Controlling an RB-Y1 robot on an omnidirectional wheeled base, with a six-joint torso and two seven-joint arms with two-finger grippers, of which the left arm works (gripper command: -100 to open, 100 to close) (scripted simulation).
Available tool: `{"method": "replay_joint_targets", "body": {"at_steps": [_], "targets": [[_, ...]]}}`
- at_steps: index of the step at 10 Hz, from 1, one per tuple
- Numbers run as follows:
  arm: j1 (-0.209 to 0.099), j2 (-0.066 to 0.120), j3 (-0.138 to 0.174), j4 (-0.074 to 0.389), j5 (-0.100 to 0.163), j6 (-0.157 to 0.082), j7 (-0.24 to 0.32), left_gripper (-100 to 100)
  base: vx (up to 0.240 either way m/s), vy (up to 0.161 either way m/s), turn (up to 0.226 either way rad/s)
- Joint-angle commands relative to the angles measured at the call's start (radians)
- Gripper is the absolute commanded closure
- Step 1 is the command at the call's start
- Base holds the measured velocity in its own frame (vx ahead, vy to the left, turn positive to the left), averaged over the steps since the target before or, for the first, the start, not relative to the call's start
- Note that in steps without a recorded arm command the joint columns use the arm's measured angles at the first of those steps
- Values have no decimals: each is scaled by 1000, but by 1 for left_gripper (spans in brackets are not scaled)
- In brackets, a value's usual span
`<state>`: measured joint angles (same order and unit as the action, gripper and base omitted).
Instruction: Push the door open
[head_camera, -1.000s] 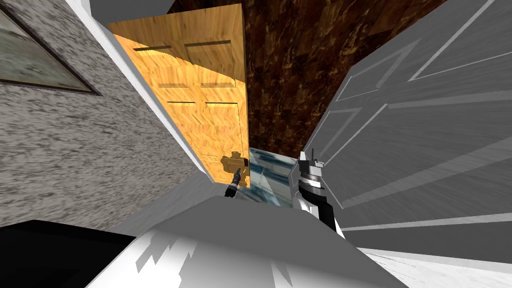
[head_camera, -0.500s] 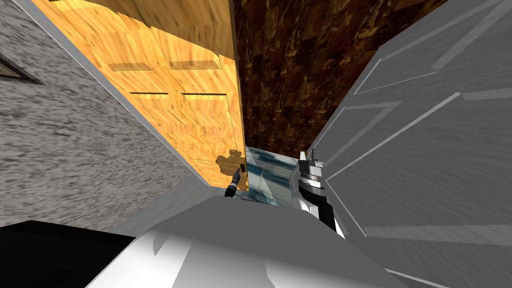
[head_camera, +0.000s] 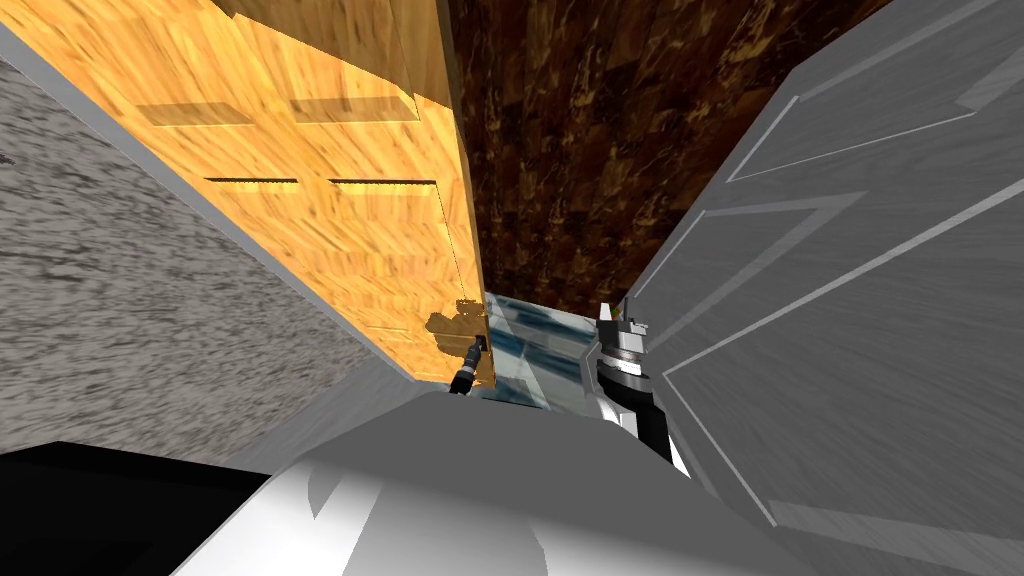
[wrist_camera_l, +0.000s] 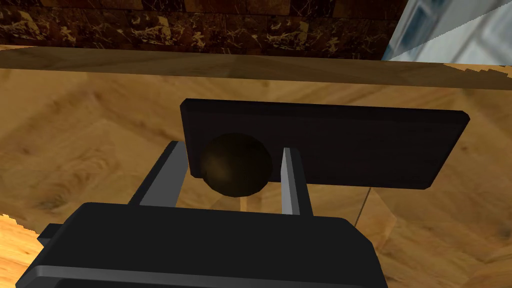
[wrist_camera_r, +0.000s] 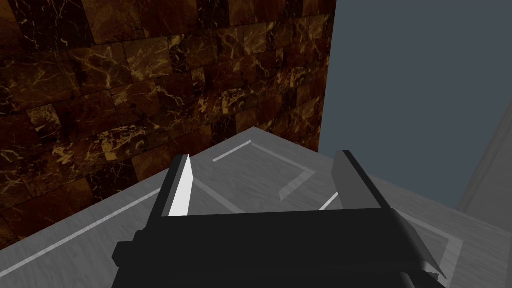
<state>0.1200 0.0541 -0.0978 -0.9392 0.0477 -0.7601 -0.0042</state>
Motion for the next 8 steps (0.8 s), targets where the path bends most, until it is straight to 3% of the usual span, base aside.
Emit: {"method": "replay_joint_targets", "body": {"at_steps": [1,5,8], "targets": [[0,0,0,0,0,1,0,100,-27,0,-11],[0,0,0,0,0,1,0,100,-7,0,0],[-6,15,29,9,12,5,-9,100,149,-44,38]]}}
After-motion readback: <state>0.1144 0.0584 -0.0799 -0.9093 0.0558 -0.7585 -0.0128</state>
